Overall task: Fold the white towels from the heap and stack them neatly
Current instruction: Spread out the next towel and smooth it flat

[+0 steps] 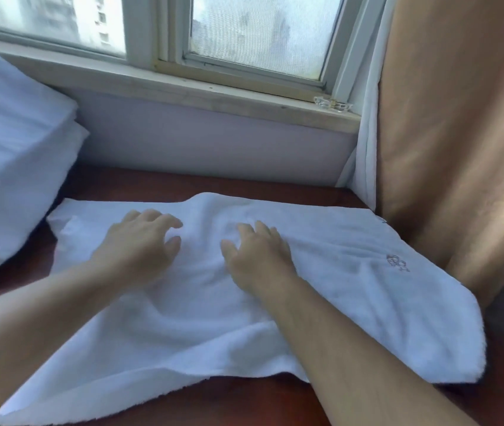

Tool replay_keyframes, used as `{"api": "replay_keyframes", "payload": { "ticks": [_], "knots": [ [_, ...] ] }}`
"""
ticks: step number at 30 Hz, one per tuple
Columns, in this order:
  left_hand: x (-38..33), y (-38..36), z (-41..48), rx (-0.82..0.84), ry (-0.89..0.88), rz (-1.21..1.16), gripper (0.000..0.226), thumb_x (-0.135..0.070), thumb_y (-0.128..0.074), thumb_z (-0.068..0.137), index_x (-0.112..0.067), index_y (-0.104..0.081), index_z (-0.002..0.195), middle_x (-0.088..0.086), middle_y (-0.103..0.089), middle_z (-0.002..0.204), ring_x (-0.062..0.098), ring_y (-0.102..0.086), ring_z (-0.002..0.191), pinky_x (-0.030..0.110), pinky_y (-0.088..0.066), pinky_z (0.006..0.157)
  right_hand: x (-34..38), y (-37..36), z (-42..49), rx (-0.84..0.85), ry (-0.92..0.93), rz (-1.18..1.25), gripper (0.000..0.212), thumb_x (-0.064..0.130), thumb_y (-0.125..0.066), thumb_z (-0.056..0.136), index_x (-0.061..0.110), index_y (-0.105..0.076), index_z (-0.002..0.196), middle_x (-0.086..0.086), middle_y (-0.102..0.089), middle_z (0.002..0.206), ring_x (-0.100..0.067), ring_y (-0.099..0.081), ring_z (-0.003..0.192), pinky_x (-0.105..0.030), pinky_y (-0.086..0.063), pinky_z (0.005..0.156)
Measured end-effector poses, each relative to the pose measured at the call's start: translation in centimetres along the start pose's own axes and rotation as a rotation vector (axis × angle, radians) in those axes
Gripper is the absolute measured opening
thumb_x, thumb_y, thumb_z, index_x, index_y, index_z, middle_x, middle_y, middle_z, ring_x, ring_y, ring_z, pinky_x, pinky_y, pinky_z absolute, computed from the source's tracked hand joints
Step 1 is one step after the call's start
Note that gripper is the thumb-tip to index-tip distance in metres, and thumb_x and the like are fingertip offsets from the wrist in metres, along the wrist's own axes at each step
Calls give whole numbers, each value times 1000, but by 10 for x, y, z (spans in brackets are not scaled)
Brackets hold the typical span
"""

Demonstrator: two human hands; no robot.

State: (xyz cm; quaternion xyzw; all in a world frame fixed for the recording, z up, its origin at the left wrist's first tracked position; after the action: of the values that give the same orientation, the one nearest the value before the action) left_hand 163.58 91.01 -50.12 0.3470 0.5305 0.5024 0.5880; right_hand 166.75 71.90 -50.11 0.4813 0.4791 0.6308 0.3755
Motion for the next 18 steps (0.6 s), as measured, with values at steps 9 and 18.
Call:
{"api": "replay_keyframes", "payload": {
  "ticks": [9,18],
  "knots": [
    [82,46,-30,-152,27,-57,33,-27,-47,98,-30,-57,129,-4,-51,139,18,-38,132,33,-25,107,78,-64,31,181,20,-96,71,65,-16,97,34,-8,160,-12,8,168,-38,9,153,-55,5,121],
    [95,11,-93,111,-48,39,80,-72,-8,88,-37,12,157,-11,25,163,3,30,146,27,19,117,67,-65,47,182,13,-133,76,72,-13,90,40,-5,159,-5,8,169,-32,8,154,-50,4,122]
  ]
}}
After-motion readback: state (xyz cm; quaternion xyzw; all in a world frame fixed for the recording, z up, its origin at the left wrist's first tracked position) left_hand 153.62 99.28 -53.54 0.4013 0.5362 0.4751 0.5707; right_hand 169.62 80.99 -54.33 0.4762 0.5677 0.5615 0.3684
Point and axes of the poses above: each hand's wrist, its own z-axis towards the middle knuckle, its own y-axis out of the back of the hand, x = y × z, the point moved 7 cm from there along z, towards the middle knuckle
